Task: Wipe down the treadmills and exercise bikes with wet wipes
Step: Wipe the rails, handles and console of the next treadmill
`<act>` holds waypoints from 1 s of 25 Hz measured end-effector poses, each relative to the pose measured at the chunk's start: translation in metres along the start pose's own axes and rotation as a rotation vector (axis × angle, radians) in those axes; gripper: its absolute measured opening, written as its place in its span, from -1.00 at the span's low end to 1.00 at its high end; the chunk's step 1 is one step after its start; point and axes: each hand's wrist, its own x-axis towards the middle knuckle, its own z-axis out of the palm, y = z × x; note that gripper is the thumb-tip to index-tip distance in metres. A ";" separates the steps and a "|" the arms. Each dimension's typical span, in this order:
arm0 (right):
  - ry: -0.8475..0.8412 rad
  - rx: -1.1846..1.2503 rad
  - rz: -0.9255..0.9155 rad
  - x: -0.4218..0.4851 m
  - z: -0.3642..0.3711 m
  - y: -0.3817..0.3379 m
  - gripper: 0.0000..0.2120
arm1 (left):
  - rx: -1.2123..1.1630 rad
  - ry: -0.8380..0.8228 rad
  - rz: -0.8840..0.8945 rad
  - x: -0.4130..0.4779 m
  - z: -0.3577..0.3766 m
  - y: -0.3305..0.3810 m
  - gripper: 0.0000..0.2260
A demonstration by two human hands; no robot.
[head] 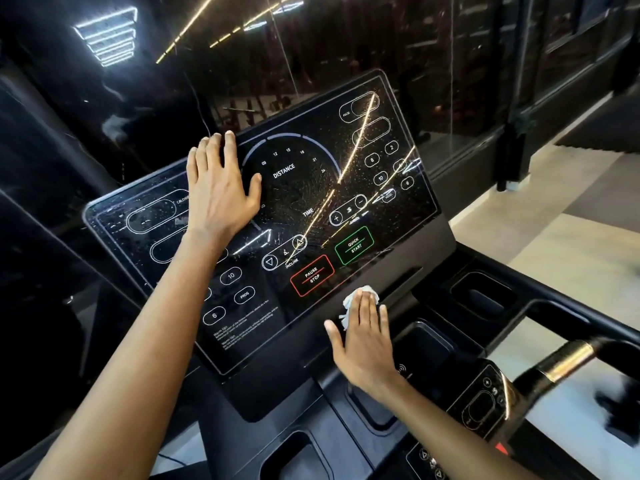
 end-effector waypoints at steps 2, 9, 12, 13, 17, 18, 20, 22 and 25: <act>-0.005 0.054 0.082 0.018 -0.007 0.010 -0.13 | 0.007 -0.001 0.007 -0.001 -0.001 -0.002 -0.32; -0.005 0.218 0.153 0.051 -0.026 0.001 -0.14 | 0.002 0.017 0.011 -0.001 -0.001 -0.003 -0.34; 0.147 0.185 -0.141 0.045 -0.013 -0.009 -0.18 | -0.009 0.009 0.008 0.000 -0.001 -0.003 -0.34; 0.175 0.209 -0.166 0.052 -0.013 -0.009 -0.20 | -0.012 0.004 0.017 0.000 -0.003 -0.004 -0.34; 0.267 0.393 -0.056 0.092 -0.034 -0.034 -0.20 | -0.009 -0.019 0.053 0.002 -0.008 -0.012 -0.32; 0.274 0.396 -0.093 0.099 -0.042 -0.048 -0.20 | -0.004 -0.022 0.059 0.004 -0.010 -0.013 -0.32; 0.318 0.329 -0.256 0.110 -0.054 -0.072 -0.23 | -0.005 -0.029 0.066 0.006 -0.011 -0.015 -0.32; 0.390 0.288 -0.347 0.128 -0.067 -0.083 -0.27 | -0.035 -0.049 0.090 0.008 -0.013 -0.021 -0.32; 0.443 0.382 -0.200 0.158 -0.087 -0.100 -0.28 | -0.107 -0.130 0.125 0.011 -0.016 -0.032 -0.31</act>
